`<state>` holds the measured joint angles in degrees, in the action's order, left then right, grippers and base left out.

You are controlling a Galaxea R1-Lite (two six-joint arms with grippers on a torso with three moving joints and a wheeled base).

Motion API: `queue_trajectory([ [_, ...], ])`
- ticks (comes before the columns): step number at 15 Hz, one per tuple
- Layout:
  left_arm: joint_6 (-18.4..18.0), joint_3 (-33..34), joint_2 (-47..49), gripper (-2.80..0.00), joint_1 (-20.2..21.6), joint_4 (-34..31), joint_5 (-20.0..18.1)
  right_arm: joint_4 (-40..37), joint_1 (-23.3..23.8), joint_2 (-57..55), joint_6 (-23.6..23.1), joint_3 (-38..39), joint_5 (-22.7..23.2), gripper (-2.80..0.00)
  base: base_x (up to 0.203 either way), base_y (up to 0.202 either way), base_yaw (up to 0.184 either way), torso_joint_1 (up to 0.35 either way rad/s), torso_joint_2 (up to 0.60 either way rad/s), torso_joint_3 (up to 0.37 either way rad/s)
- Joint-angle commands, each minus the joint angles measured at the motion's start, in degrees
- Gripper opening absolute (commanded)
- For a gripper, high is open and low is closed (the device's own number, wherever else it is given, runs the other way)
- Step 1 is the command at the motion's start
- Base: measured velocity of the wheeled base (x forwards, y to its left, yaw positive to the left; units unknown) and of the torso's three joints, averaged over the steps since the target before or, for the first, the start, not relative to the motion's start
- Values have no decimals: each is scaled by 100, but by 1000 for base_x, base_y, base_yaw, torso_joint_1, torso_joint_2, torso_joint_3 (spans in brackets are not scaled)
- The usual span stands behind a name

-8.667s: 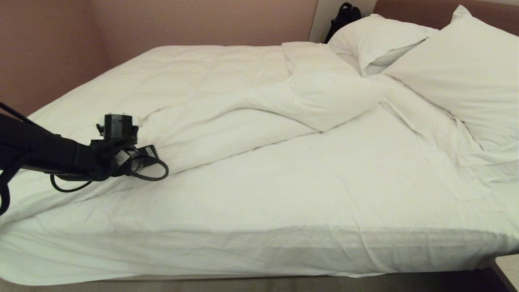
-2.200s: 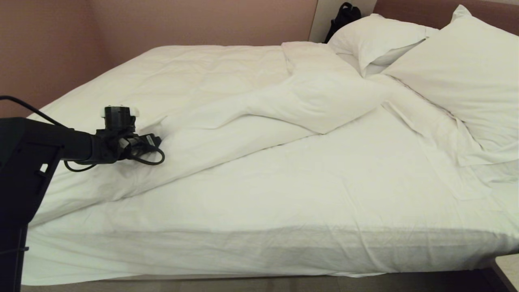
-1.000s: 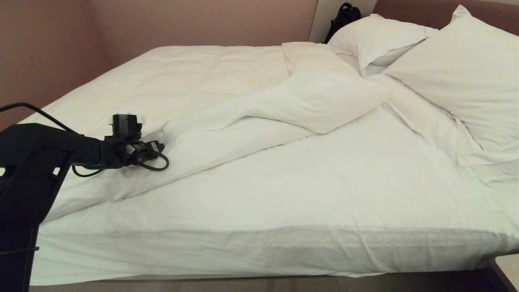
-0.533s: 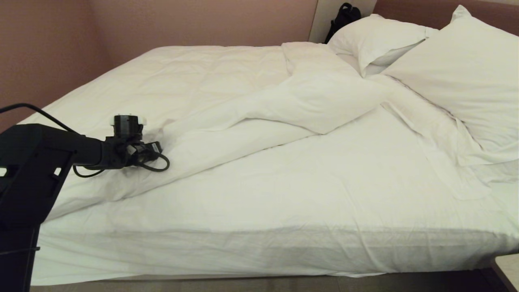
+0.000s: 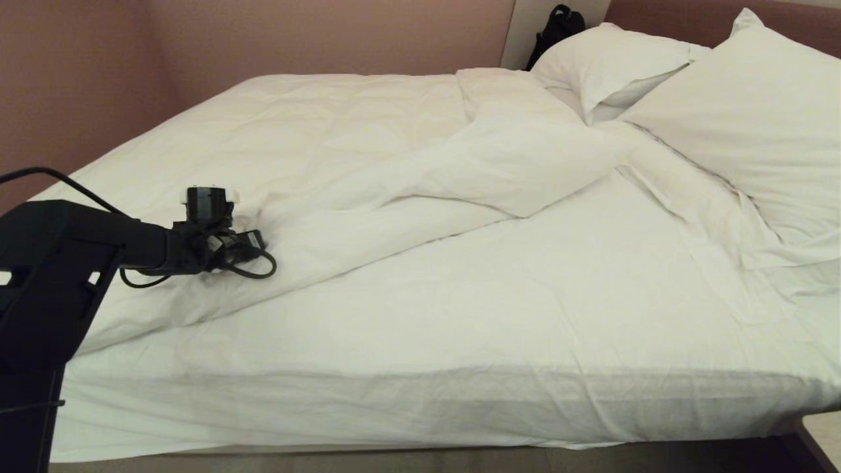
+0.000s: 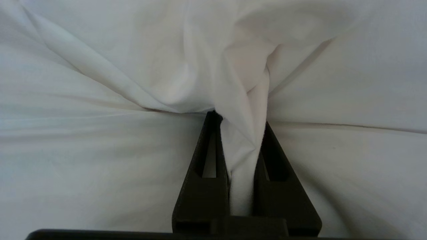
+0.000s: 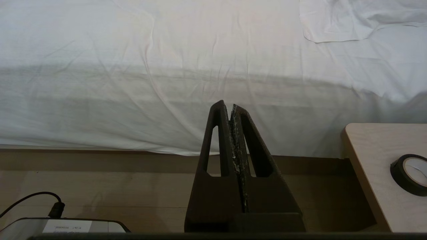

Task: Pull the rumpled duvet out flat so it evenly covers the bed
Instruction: Flatten the corners of the folded blanket

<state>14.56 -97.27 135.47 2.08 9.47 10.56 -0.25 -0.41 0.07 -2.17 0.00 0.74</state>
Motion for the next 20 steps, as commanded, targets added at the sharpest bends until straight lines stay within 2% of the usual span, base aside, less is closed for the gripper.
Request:
queue_trajectory([
  [1,15,16,-24,-280,-12,9,10,-1,-2,-7,-3,0,5,-280,0,0,0,0,0,0],
  [8,26,877,-1211,-280,-110,-1,17,-1,-2,-7,-3,0,5,-280,0,0,0,0,0,0],
  [13,18,2171,-2622,-280,-172,-35,-35,-1,-2,-7,-3,-1,5,-280,0,0,0,0,0,0],
  [20,17,3459,-3501,-280,-490,-335,-46,-1,-2,-7,-3,0,5,-280,0,0,0,0,0,0],
])
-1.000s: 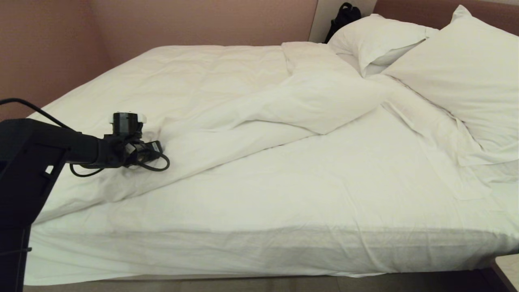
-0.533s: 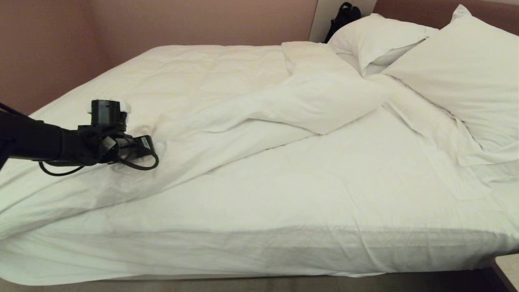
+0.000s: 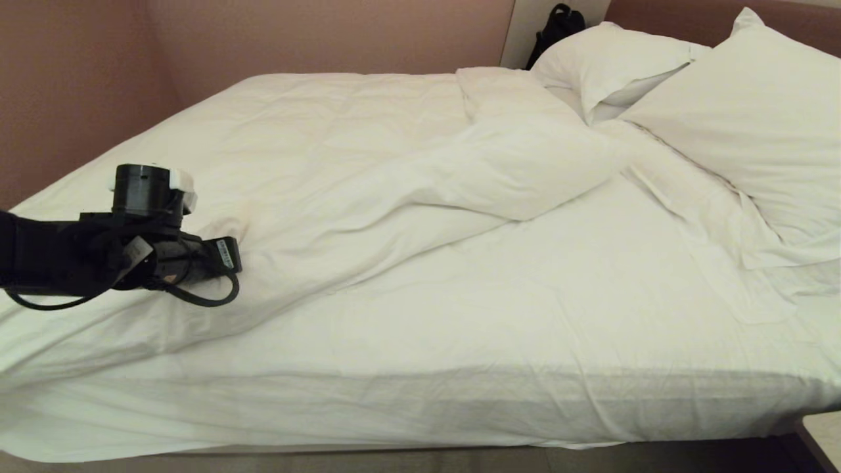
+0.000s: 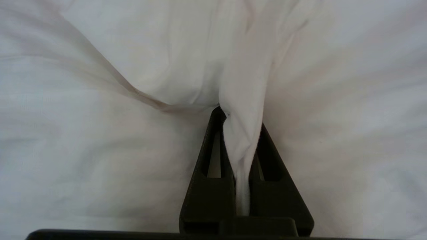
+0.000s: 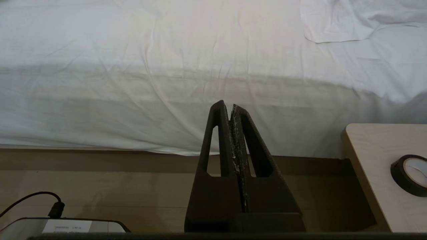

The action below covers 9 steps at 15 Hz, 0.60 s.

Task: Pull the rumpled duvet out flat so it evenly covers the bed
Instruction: Flatten the corners of the folded blanket

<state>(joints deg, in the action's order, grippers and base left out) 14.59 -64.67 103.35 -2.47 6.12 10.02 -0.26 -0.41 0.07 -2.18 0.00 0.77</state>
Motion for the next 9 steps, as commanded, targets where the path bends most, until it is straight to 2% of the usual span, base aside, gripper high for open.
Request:
queue_trajectory([
  [1,11,450,-405,-280,-51,15,-1,0,-2,-7,-2,0,2,-280,0,0,0,0,0,0],
  [5,30,1237,-756,-280,-114,77,-13,0,-2,-7,-2,0,2,-280,0,0,0,0,0,0],
  [6,37,1623,-793,-280,-121,146,-34,0,-2,-7,-2,0,2,-280,0,0,0,0,0,0],
  [7,37,1986,-766,-280,-126,433,-145,0,-2,-7,-2,0,2,-280,0,0,0,0,0,0],
  [9,20,2283,-667,-280,-183,1155,-304,0,-2,-7,6,0,2,-280,0,0,0,0,0,0],
])
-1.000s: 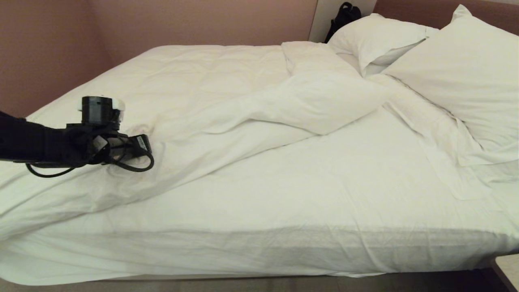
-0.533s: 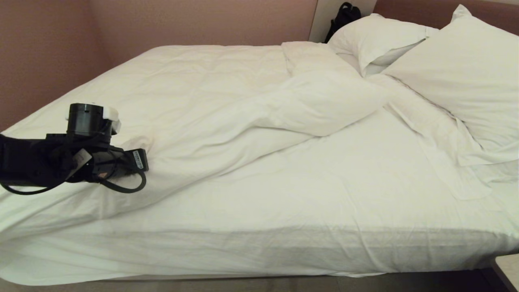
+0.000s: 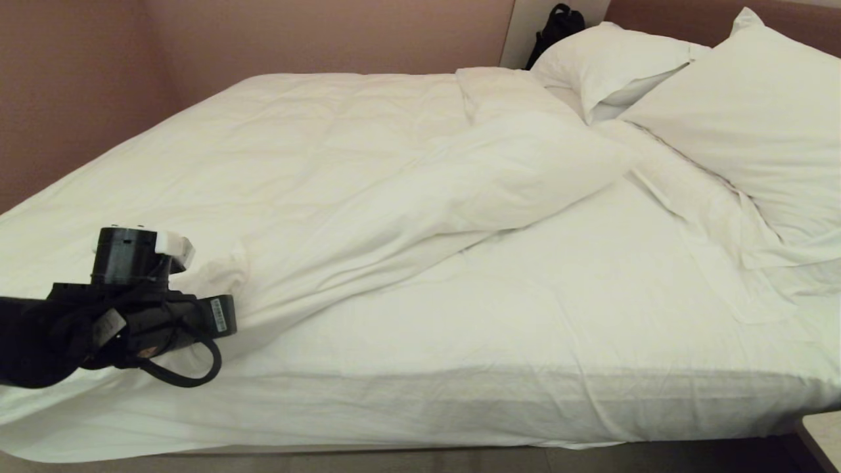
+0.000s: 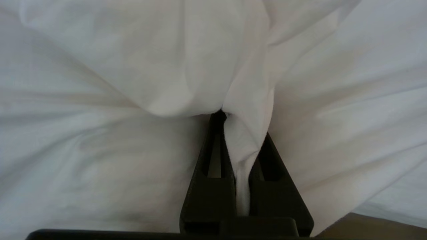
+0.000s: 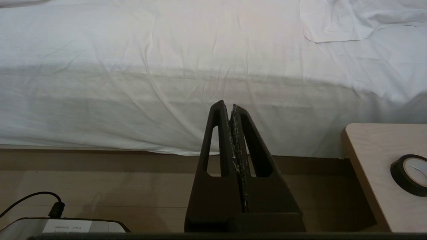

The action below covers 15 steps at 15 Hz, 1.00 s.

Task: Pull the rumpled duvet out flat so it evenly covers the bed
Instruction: Flatten the corners of the folded blanket

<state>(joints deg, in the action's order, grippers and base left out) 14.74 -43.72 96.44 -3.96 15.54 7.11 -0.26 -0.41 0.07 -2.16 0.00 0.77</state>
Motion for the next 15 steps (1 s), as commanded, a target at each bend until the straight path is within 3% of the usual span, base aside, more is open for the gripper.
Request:
queue_trajectory([
  [1,3,269,32,-280,-128,234,-9,0,-2,-7,-3,0,2,-280,0,0,0,0,0,0],
  [4,3,329,112,-280,-184,274,-8,0,-2,-7,-3,0,2,-280,0,0,0,0,0,0],
  [5,3,329,113,-210,-184,274,-6,0,-2,-7,-3,0,2,-280,0,0,0,0,0,0],
  [6,-6,329,121,0,-184,270,-8,0,-2,-7,-3,0,2,-280,0,0,0,0,0,0],
  [11,-41,419,-135,0,-193,283,16,0,-2,-7,-3,0,2,-280,0,0,0,0,0,0],
  [15,-50,381,-1628,0,-254,132,-18,0,-2,-7,-3,0,2,-280,0,0,0,0,0,0],
])
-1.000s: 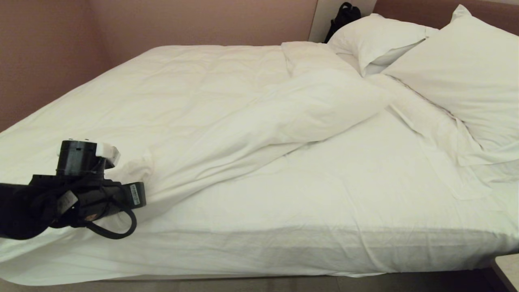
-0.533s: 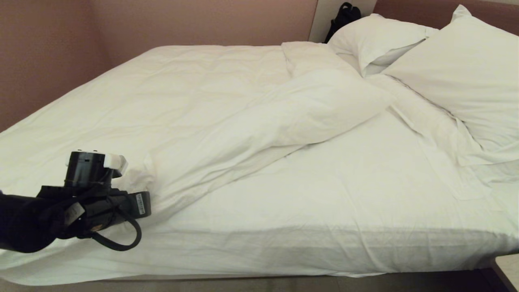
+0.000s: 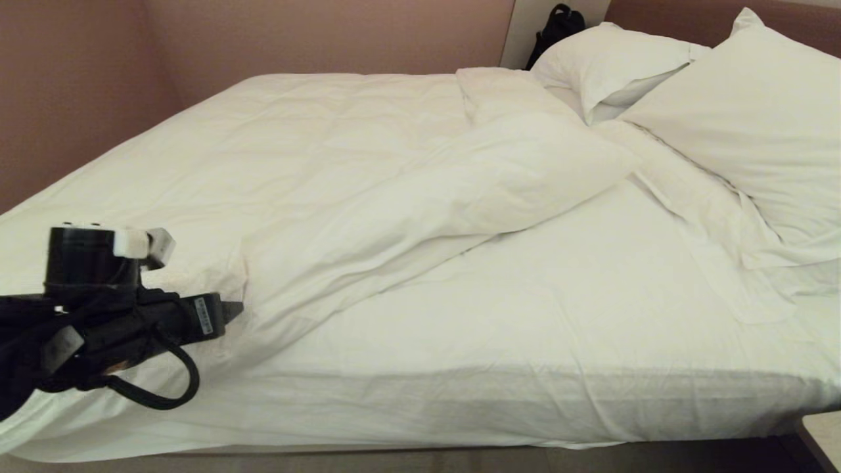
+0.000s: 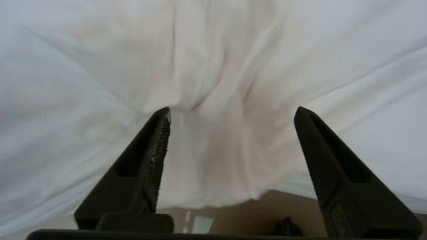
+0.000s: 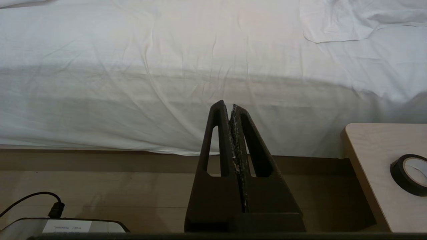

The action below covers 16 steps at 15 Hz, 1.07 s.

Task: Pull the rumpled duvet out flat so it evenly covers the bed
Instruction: Flatten the corners of the folded blanket

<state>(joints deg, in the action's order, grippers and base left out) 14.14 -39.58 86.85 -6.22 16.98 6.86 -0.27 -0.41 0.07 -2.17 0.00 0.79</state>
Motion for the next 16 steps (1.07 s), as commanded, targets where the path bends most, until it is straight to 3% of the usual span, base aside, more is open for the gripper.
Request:
queue_trajectory([
  [1,-20,-116,-1069,0,-66,-174,5,0,-2,-7,-3,0,0,-280,0,0,0,0,0,0],
  [3,-262,-463,-1835,0,-118,-800,-31,0,-2,-7,-3,0,0,-280,0,0,0,0,0,0],
  [5,-583,-990,-2243,0,-146,-1403,-381,0,-2,-7,-3,0,0,-280,0,0,0,0,0,0],
  [7,-629,-1242,-2156,0,-151,-1393,-802,0,-2,-7,-3,0,0,-280,0,0,0,0,0,0],
  [14,-561,-1911,-1385,0,-118,-1087,-783,0,-2,-7,-3,0,0,-280,0,0,0,0,0,0],
  [15,-549,-1917,-1121,-280,20,-933,-791,0,-2,-7,3,0,0,-280,0,0,0,0,0,0],
  [16,-536,-1920,-905,-280,156,-772,-797,0,-2,-7,6,0,0,-280,0,0,0,0,0,0],
])
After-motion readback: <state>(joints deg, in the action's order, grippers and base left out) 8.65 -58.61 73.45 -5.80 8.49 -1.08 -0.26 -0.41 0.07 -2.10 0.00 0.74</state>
